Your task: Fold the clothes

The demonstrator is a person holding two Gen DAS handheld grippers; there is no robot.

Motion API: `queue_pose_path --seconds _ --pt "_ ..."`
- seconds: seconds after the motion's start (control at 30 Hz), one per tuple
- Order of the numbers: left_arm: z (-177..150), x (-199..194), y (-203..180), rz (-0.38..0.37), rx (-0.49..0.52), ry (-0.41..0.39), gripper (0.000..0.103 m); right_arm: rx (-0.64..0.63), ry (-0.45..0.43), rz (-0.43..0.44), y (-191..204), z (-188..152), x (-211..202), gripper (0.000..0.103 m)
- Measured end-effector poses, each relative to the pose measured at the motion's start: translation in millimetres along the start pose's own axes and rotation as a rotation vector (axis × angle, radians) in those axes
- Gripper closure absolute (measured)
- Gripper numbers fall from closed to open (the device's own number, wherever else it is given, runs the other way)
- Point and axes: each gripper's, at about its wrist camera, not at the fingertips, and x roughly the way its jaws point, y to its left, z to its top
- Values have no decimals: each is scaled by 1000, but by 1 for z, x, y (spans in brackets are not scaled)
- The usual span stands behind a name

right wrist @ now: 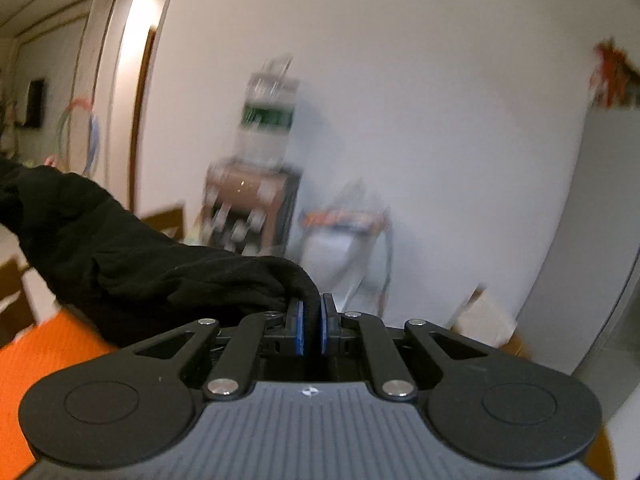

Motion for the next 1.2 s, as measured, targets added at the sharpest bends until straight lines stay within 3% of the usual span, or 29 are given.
queue_pose_path --seconds 0.17,0.23,0.4,0.67,0.77,0.93,1.03,1.1,1.2 --pt "-77 -4 39 50 -67 101 95 14 139 104 30 -75 22 94" --pt "-105 -16 53 55 -99 131 95 7 194 143 66 -117 21 94" --pt "-177 -46 85 69 -178 204 95 24 306 256 121 -195 -7 94" --pt "-265 -82 123 135 -293 337 94 115 499 407 165 -301 -61 93" --pt "-283 -88 128 174 -302 366 93 132 538 418 176 -322 -65 93" --pt "-288 -105 134 220 -337 360 88 151 522 402 167 -308 -62 86" --pt "-278 -123 134 230 -364 308 73 162 507 391 161 -298 -59 73" --pt "-269 -133 130 251 -370 260 51 170 498 383 156 -290 -58 66" --pt "-256 -142 123 272 -363 204 44 182 478 366 149 -280 -57 64"
